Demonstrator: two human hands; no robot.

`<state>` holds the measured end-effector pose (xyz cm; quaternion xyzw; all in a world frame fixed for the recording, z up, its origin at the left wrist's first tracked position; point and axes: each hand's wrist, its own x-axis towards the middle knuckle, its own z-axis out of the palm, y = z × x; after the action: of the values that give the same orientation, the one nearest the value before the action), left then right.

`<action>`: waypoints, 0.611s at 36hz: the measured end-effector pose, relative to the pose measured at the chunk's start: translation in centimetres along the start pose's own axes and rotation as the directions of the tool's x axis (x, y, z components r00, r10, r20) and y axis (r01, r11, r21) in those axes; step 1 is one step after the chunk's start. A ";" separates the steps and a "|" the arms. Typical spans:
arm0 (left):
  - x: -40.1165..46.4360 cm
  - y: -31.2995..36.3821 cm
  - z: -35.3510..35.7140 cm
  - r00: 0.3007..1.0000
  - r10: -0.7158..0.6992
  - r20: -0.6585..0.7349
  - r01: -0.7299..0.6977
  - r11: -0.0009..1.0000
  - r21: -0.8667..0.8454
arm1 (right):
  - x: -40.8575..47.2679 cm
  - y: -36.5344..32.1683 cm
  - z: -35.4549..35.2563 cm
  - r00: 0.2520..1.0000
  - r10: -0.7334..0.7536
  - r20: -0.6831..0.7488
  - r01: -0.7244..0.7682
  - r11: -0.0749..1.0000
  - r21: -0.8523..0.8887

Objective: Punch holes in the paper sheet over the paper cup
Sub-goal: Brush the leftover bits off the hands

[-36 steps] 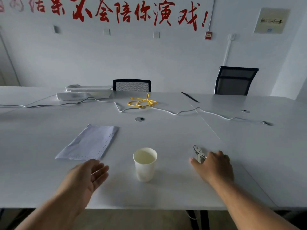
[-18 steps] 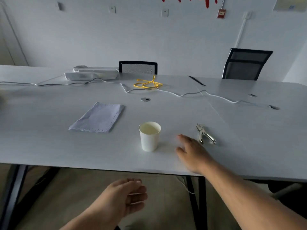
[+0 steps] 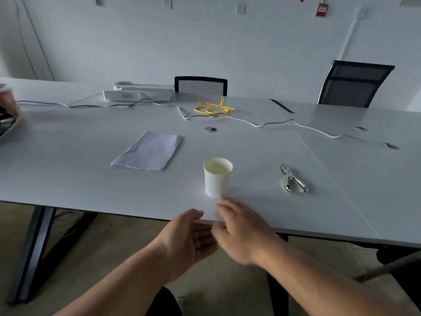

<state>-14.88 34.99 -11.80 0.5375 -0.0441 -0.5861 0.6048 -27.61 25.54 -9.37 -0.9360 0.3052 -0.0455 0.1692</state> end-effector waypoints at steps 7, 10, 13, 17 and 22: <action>-0.3 0.4 -0.4 0.999 0.018 0.051 -0.019 1.000 0.008 | 1.1 -1.0 0.2 0.998 -0.060 0.019 0.059 0.997 0.043; -0.3 0.5 -0.6 0.999 0.015 0.052 -0.015 1.000 0.013 | 2.2 -0.5 -0.2 0.998 -0.055 0.033 0.053 0.997 0.055; -0.4 0.7 -0.8 0.999 0.013 0.039 -0.013 1.000 0.001 | 2.7 -0.8 -0.3 0.999 -0.040 0.034 0.039 0.998 0.050; -0.6 0.9 -1.1 0.999 0.008 0.038 -0.006 0.999 -0.052 | 1.9 -1.6 0.3 0.996 -0.067 0.056 0.063 0.995 0.079; -0.7 1.1 -1.2 0.998 -0.007 0.068 0.012 0.997 -0.071 | -0.9 -2.5 0.2 0.949 -0.235 0.210 0.110 0.872 0.478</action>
<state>-13.53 35.96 -11.15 0.4955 -0.0411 -0.6082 0.6188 -26.91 28.02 -8.67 -0.8904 0.1753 -0.0077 0.4200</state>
